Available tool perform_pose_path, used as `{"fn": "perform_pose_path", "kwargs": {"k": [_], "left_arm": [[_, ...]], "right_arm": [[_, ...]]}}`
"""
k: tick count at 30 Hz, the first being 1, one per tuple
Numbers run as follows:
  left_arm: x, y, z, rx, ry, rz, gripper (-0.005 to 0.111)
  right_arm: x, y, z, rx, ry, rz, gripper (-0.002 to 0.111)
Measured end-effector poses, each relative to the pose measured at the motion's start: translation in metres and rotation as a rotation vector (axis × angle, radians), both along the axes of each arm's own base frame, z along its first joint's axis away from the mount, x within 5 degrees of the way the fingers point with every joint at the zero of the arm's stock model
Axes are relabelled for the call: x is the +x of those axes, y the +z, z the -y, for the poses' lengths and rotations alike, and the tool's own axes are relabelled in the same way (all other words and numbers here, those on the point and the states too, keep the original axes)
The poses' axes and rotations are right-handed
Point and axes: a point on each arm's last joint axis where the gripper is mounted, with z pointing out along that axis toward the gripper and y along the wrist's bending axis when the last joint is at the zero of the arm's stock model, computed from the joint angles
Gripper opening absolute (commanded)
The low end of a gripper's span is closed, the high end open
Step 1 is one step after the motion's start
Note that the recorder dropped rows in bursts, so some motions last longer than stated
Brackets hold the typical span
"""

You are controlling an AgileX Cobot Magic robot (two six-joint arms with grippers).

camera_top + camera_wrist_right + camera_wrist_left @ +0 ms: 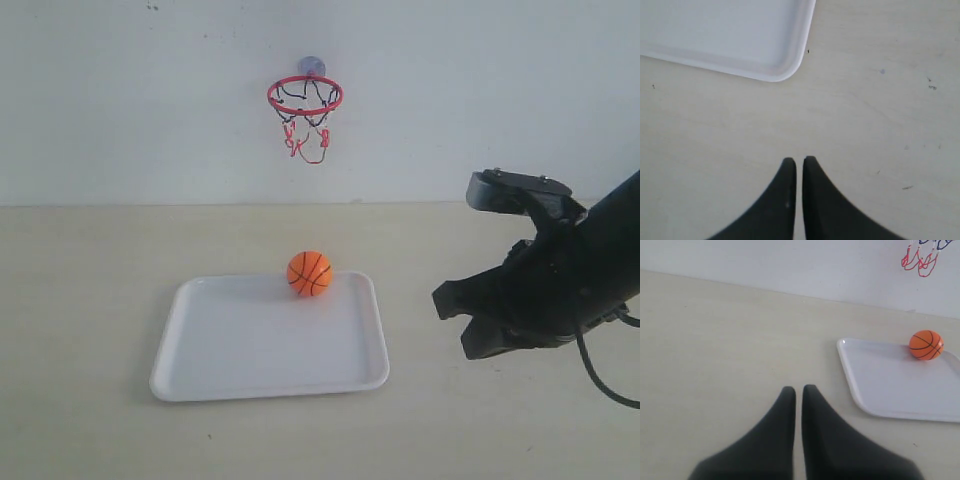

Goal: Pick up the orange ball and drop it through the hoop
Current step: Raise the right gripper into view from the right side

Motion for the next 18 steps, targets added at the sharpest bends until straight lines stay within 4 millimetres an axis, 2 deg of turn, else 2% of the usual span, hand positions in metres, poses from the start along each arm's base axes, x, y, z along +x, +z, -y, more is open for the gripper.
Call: {"fn": "perform_pose_path", "kwargs": {"k": [5,7,9,13,16,18], "left_arm": [[0.0,0.0,0.0,0.0,0.0,0.0,0.004],[0.0,0.0,0.0,0.0,0.0,0.0,0.004],[0.0,0.0,0.0,0.0,0.0,0.0,0.004],[0.0,0.0,0.0,0.0,0.0,0.0,0.004],[0.0,0.0,0.0,0.0,0.0,0.0,0.004],[0.0,0.0,0.0,0.0,0.0,0.0,0.004]], "right_arm": [[0.0,0.0,0.0001,-0.002,0.001,0.001,0.004],[0.0001,-0.0004,0.0008,-0.013,0.007,0.005,0.01],[0.0002,-0.0008,0.0018,-0.029,0.016,0.01,0.025],[0.0004,-0.0014,0.0033,-0.05,0.026,0.016,0.068],[0.0004,-0.0015,0.0035,-0.048,0.013,0.011,0.089],[0.0004,-0.0015,0.0035,-0.047,0.01,0.009,0.095]]}}
